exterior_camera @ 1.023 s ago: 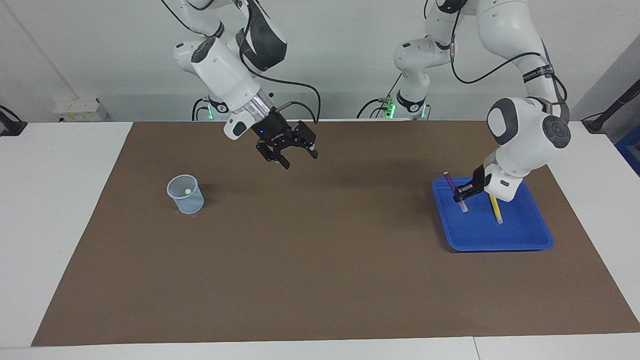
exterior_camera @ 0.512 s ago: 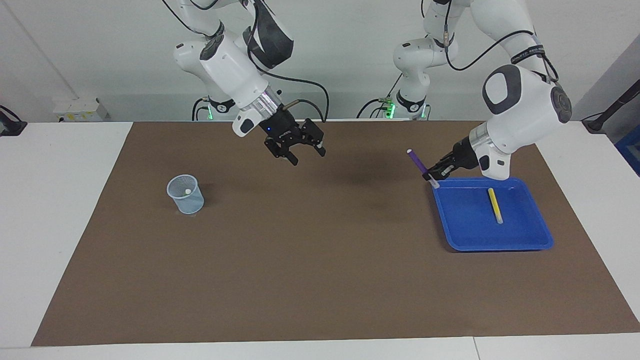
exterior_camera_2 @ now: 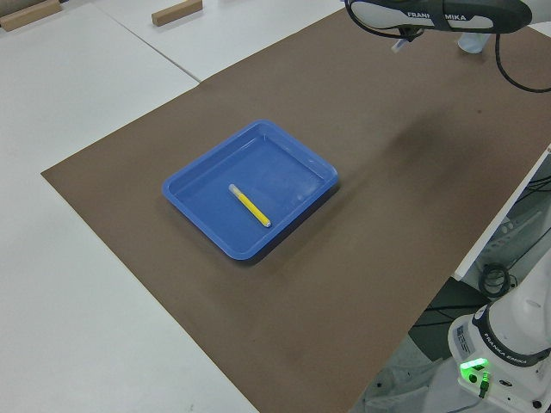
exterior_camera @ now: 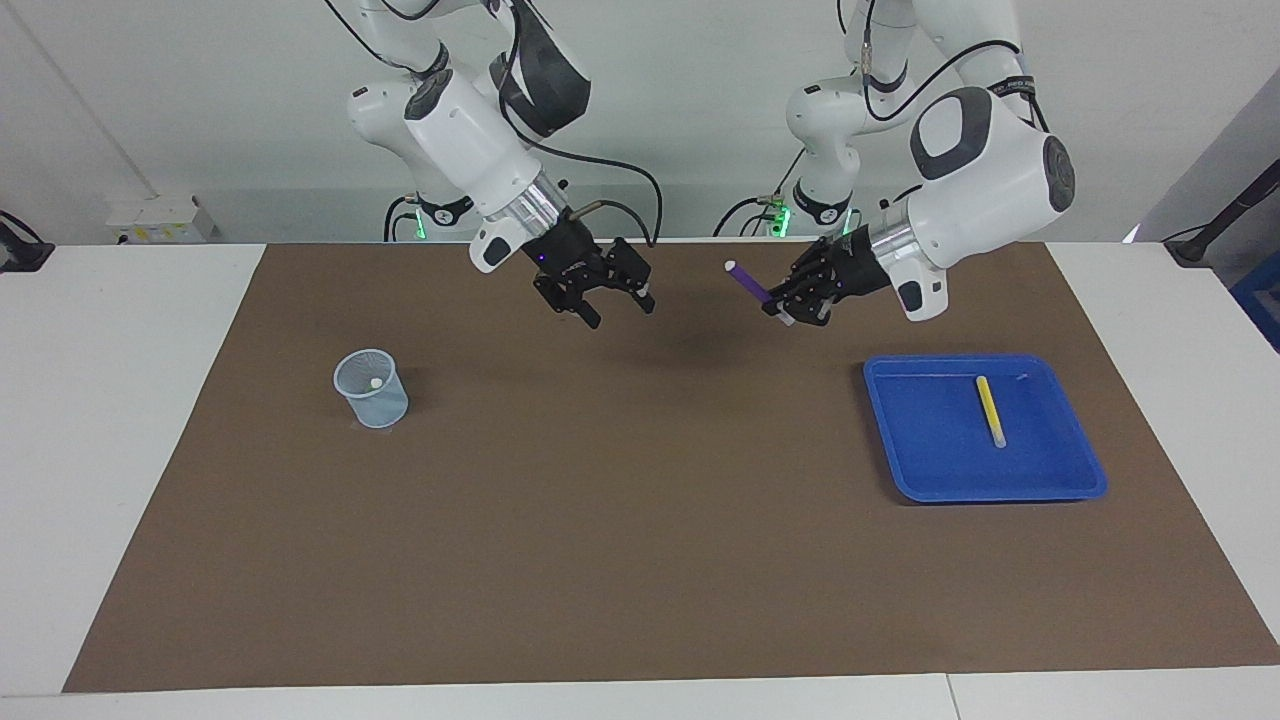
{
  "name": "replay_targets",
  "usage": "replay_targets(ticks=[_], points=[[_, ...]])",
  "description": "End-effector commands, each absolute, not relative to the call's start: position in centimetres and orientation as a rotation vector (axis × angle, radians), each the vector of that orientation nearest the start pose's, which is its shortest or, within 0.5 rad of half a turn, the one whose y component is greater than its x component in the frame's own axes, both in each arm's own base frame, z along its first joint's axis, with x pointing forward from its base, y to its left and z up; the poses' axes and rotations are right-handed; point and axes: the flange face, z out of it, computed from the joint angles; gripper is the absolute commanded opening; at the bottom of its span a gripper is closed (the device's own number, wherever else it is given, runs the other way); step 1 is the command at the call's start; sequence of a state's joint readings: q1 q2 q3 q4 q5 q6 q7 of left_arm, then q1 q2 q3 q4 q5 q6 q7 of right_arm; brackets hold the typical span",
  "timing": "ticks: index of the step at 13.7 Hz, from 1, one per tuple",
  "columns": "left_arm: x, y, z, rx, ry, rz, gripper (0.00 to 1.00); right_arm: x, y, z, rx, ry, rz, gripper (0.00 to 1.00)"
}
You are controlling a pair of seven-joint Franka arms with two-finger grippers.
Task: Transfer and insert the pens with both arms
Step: 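Hold the purple pen out while the right gripper reaches toward it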
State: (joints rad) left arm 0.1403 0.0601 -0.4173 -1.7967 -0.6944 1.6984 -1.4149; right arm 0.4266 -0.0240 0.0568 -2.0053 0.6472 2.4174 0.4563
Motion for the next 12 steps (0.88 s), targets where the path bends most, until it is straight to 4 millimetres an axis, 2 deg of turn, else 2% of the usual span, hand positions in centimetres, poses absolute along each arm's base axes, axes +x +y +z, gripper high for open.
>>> replay_targets(ticks=[1,2,4,7,9,11,12], points=[[50.1,-22.0,51.7,-2.531,-2.162,1.085,0.00,51.5,29.1,54.2,-2.362,0.539,-0.159,1.00],[49.5,-22.7,51.6,-2.505,-2.191,1.088,0.00,51.2,29.7,55.1,-2.355,0.522,-0.161,1.00],[48.9,-23.7,51.6,-2.458,-2.226,1.113,0.00,50.5,30.9,55.6,-2.369,0.474,-0.160,1.00],[49.2,-23.8,51.9,-2.335,-2.337,1.165,0.00,47.9,34.6,55.8,-2.393,0.365,-0.150,1.00],[49.4,-23.7,52.0,-2.264,-2.414,1.166,0.00,47.3,34.9,55.7,-2.443,0.299,-0.181,1.00],[49.3,-24.0,51.9,-2.262,-2.415,1.174,0.00,47.1,34.9,55.6,-2.455,0.291,-0.168,1.00],[49.3,-24.1,51.9,-2.262,-2.412,1.177,0.00,47.1,34.9,55.5,-2.461,0.282,-0.162,0.92]])
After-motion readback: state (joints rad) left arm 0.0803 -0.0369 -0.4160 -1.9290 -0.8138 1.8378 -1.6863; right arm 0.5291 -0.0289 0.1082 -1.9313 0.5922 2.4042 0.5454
